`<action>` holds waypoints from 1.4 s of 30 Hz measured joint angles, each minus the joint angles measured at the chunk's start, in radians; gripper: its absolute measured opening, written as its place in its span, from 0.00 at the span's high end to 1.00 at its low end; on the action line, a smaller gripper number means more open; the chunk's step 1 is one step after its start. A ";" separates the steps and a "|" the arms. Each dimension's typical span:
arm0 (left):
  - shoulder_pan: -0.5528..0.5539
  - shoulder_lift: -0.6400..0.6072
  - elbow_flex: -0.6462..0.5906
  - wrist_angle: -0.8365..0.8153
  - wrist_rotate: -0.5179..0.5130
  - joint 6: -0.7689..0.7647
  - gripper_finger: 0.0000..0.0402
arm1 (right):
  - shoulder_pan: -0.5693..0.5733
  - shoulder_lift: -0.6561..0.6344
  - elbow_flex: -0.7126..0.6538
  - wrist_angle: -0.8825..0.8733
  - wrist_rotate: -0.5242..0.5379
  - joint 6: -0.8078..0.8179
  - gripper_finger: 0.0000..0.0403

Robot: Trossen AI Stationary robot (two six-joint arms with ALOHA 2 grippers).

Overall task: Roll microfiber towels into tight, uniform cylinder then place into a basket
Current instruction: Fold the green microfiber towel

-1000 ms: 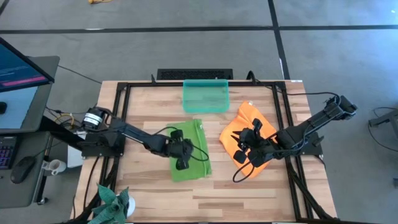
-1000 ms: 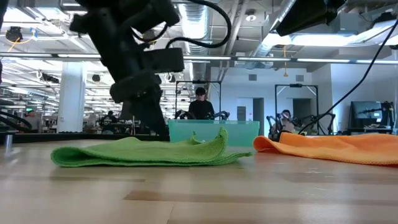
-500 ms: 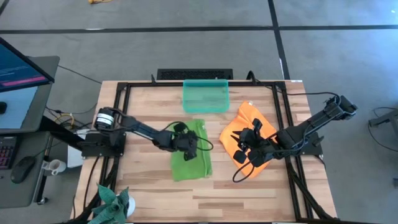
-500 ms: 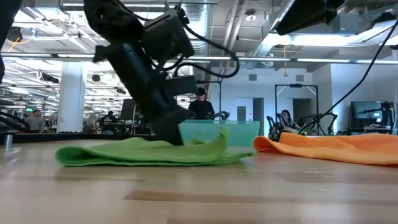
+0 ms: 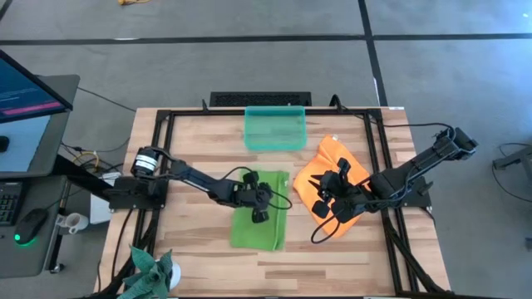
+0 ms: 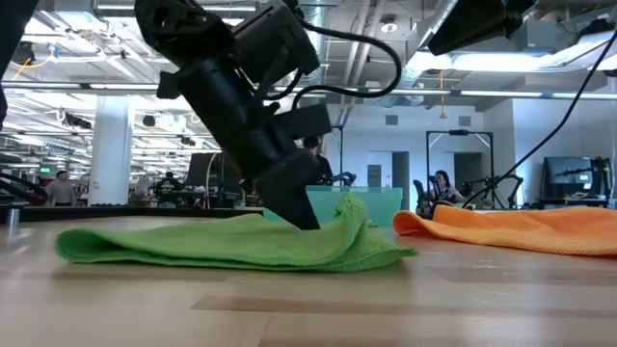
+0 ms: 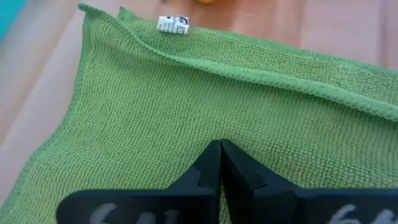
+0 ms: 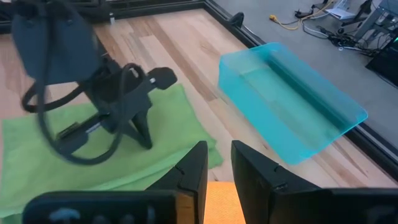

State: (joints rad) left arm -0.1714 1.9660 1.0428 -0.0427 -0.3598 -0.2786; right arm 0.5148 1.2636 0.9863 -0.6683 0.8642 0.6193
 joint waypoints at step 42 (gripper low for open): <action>-0.362 -0.385 -0.335 -0.033 -0.108 -0.161 1.00 | 0.099 0.175 0.000 0.230 -0.031 -0.024 0.76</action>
State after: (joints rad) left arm -0.5331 1.5814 0.7082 -0.0754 -0.4682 -0.4396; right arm 0.6135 1.4390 0.9859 -0.4383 0.8331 0.5958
